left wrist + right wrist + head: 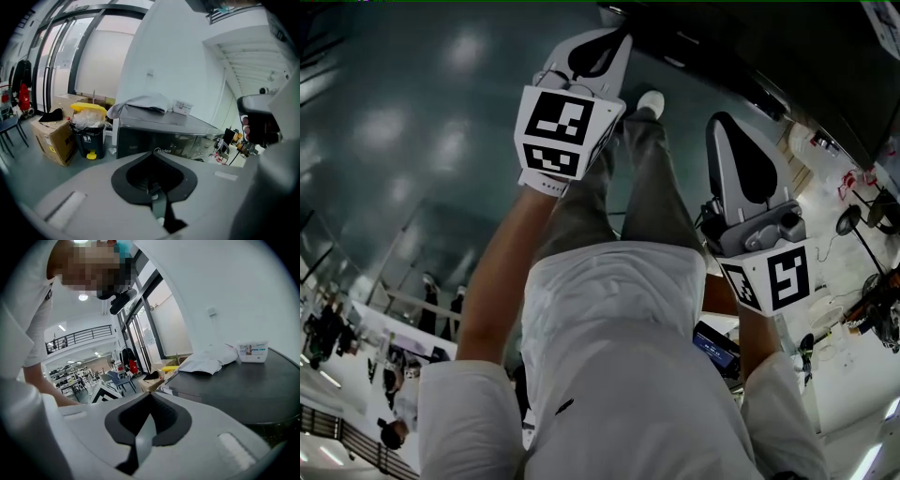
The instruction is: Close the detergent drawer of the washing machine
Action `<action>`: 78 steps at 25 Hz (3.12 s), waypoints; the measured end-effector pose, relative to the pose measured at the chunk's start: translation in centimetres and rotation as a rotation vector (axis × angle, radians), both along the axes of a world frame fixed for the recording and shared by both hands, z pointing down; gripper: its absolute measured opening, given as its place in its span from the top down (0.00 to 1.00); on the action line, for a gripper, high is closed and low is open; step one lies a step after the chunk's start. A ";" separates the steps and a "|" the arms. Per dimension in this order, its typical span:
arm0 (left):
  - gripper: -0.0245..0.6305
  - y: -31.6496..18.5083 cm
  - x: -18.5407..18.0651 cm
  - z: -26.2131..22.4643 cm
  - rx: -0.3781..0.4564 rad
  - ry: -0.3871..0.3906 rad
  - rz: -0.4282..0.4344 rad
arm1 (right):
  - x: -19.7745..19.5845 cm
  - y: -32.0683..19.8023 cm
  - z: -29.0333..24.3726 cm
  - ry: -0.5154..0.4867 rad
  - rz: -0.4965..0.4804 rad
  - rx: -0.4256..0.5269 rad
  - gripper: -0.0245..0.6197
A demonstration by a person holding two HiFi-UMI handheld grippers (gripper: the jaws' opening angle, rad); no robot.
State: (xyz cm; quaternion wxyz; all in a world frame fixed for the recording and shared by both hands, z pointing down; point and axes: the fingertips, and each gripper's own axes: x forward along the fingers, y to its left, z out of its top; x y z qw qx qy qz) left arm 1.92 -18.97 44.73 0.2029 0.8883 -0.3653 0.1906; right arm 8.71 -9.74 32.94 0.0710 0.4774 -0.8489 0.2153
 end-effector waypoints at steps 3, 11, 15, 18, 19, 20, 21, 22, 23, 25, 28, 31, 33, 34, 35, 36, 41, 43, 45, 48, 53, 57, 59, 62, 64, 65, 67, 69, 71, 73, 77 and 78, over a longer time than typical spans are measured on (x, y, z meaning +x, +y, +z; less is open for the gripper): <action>0.93 1.1 -1.1 -1.4 0.002 0.015 -0.019 | -0.1 0.2 -0.9 0.036 0.009 0.023 0.97; 0.93 3.2 -3.9 -5.4 -0.002 0.052 -0.077 | 0.0 0.5 -3.1 0.147 0.038 0.052 0.96; 0.93 4.0 -5.0 -8.8 0.032 0.089 -0.116 | 0.4 0.9 -4.4 0.168 0.037 0.076 0.96; 0.93 4.9 -6.2 -11.6 0.063 0.120 -0.148 | 0.2 1.8 -5.3 0.188 0.022 0.086 0.96; 0.93 5.2 -6.7 -12.4 0.069 0.128 -0.156 | -0.1 2.1 -5.6 0.191 0.016 0.084 0.96; 0.93 5.6 -7.3 -13.1 0.074 0.133 -0.163 | -0.3 2.4 -6.0 0.193 0.012 0.083 0.96; 0.93 5.8 -7.7 -13.8 0.080 0.137 -0.169 | -0.5 2.6 -6.3 0.196 0.010 0.087 0.96; 0.93 6.0 -8.2 -14.4 0.088 0.141 -0.176 | -0.6 2.7 -6.7 0.199 0.008 0.095 0.96; 0.93 6.1 -8.5 -15.1 0.098 0.146 -0.185 | -0.5 2.6 -7.1 0.202 0.007 0.105 0.96; 0.93 6.3 -9.3 -16.4 0.119 0.157 -0.203 | -0.6 2.4 -8.0 0.204 0.008 0.122 0.96; 0.93 7.2 -10.5 -18.6 0.138 0.168 -0.223 | -0.9 2.5 -9.6 0.197 0.009 0.136 0.96; 0.93 8.0 -11.5 -20.7 0.167 0.176 -0.237 | -1.3 2.3 -11.1 0.195 0.004 0.155 0.96; 0.93 8.4 -12.1 -21.9 0.180 0.177 -0.246 | -1.6 2.1 -12.0 0.196 -0.002 0.170 0.96; 0.93 8.5 -12.4 -22.5 0.185 0.177 -0.250 | -1.8 2.0 -12.4 0.197 -0.005 0.179 0.96; 0.93 8.6 -12.8 -23.1 0.191 0.178 -0.255 | -2.0 1.9 -12.8 0.198 -0.007 0.187 0.96; 0.93 8.7 -13.1 -23.7 0.199 0.182 -0.261 | -2.2 1.8 -13.2 0.199 -0.009 0.195 0.96; 0.93 9.6 -15.2 -26.1 0.250 0.199 -0.295 | -3.3 2.0 -14.7 0.207 -0.023 0.228 0.96; 0.93 10.0 -15.7 -26.8 0.268 0.197 -0.300 | -3.5 2.2 -15.0 0.206 -0.024 0.237 0.96; 0.93 10.4 -16.2 -27.4 0.286 0.191 -0.295 | -3.7 2.3 -15.4 0.207 -0.025 0.246 0.97; 0.93 11.1 -17.0 -27.8 0.306 0.182 -0.290 | -4.1 2.2 -15.8 0.213 -0.033 0.266 0.97; 0.93 12.0 -18.4 -28.0 0.308 0.173 -0.295 | -4.9 2.4 -16.7 0.206 -0.025 0.285 0.97; 0.93 12.4 -19.2 -28.9 0.324 0.202 -0.313 | -5.3 2.5 -17.2 0.215 -0.026 0.299 0.97; 0.93 12.6 -19.5 -29.3 0.329 0.209 -0.307 | -5.6 2.7 -17.3 0.220 -0.019 0.307 0.97; 0.93 12.8 -19.7 -29.9 0.345 0.208 -0.297 | -5.8 3.2 -17.6 0.218 -0.010 0.319 0.97; 0.93 12.8 -19.9 -30.2 0.352 0.210 -0.293 | -5.9 3.6 -17.6 0.217 -0.010 0.313 0.97; 0.93 12.8 -20.0 -30.3 0.354 0.210 -0.292 | -6.0 3.7 -17.6 0.218 -0.012 0.310 0.97; 0.93 12.6 -20.1 -30.3 0.356 0.208 -0.287 | -6.3 3.8 -17.6 0.217 -0.015 0.308 0.97; 0.93 12.7 -20.1 -30.4 0.357 0.208 -0.282 | -6.6 3.9 -17.6 0.215 -0.016 0.307 0.97; 0.93 12.8 -20.1 -30.4 0.356 0.211 -0.280 | -6.9 4.1 -17.7 0.215 -0.020 0.306 0.97; 0.93 12.9 -20.2 -30.4 0.352 0.216 -0.281 | -7.2 4.1 -17.8 0.216 -0.027 0.306 0.97; 0.93 13.0 -20.2 -30.2 0.350 0.219 -0.280 | -7.9 3.9 -17.8 0.211 -0.043 0.308 0.97; 0.93 13.1 -20.3 -30.2 0.350 0.219 -0.280 | -8.0 4.0 -17.8 0.211 -0.047 0.310 0.97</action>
